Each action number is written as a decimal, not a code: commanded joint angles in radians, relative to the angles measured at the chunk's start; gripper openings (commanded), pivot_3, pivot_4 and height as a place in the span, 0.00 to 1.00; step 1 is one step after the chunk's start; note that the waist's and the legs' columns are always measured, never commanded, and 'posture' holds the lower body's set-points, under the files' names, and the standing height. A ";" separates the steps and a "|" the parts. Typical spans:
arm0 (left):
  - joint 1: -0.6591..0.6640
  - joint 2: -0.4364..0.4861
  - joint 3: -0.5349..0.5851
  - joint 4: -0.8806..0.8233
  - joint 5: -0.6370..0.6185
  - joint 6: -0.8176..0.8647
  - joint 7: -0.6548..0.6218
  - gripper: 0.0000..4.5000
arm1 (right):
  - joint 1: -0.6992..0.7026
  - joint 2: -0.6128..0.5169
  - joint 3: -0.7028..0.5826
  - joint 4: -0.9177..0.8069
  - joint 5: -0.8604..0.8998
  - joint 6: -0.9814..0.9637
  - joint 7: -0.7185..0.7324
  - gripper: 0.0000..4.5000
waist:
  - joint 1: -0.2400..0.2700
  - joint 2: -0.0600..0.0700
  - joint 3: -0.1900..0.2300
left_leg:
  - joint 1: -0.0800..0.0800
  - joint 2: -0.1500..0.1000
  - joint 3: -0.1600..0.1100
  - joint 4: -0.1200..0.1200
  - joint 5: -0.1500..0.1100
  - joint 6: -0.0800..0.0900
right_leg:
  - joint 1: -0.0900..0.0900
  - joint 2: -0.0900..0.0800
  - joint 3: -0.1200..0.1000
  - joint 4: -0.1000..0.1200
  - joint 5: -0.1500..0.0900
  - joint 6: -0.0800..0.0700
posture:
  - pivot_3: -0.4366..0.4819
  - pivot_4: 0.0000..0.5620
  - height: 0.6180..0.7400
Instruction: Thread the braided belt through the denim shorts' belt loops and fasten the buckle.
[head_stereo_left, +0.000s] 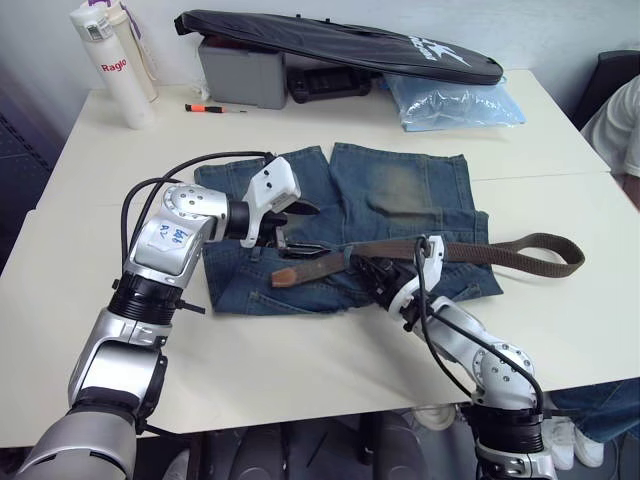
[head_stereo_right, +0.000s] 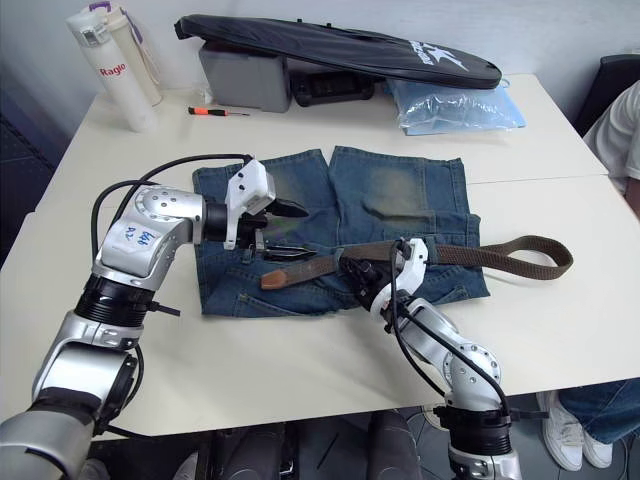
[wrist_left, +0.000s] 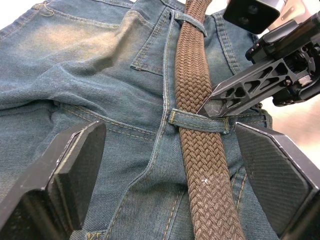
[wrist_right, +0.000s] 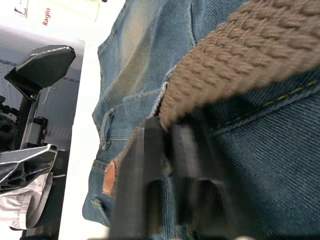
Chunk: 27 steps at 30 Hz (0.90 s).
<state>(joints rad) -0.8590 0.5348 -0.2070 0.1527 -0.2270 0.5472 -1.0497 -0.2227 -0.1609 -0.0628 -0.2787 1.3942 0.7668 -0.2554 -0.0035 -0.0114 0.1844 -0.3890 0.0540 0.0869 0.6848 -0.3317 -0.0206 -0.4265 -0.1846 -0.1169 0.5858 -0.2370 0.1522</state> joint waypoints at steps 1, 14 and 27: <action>-0.029 -0.002 0.004 -0.012 0.002 -0.020 -0.012 1.00 | 0.031 -0.080 -0.056 -0.104 0.075 0.047 0.018 0.50 | 0.001 0.000 0.000 | 0.000 0.000 0.000 0.000 0.000 0.000 | 0.000 0.000 0.000 0.000 0.000 0.000 | 0.48 0.27 1.00; -0.047 0.005 -0.005 0.028 0.014 -0.052 -0.052 1.00 | -0.024 -0.767 0.074 -0.339 -0.372 0.125 0.583 0.99 | 0.003 -0.001 0.000 | 0.000 0.000 0.004 0.000 0.000 0.001 | -0.002 0.000 0.003 -0.001 0.000 0.001 | 0.48 0.27 1.00; -0.018 0.048 0.025 -0.027 0.001 -0.021 -0.040 1.00 | -0.107 -0.803 0.311 -0.126 -0.865 0.013 0.789 0.47 | 0.031 -0.003 0.000 | -0.001 -0.001 0.004 0.003 0.000 0.001 | -0.001 0.000 0.003 -0.002 0.002 0.001 | 0.48 0.27 1.00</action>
<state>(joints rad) -0.8771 0.5703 -0.2062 0.1621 -0.2190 0.5252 -1.0929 -0.3357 -0.9268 0.2864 -0.4381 0.5807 0.7931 0.5059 0.0274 -0.0141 0.1840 -0.3899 0.0533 0.0909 0.6889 -0.3323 -0.0197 -0.4270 -0.1847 -0.1137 0.5840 -0.2345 0.1535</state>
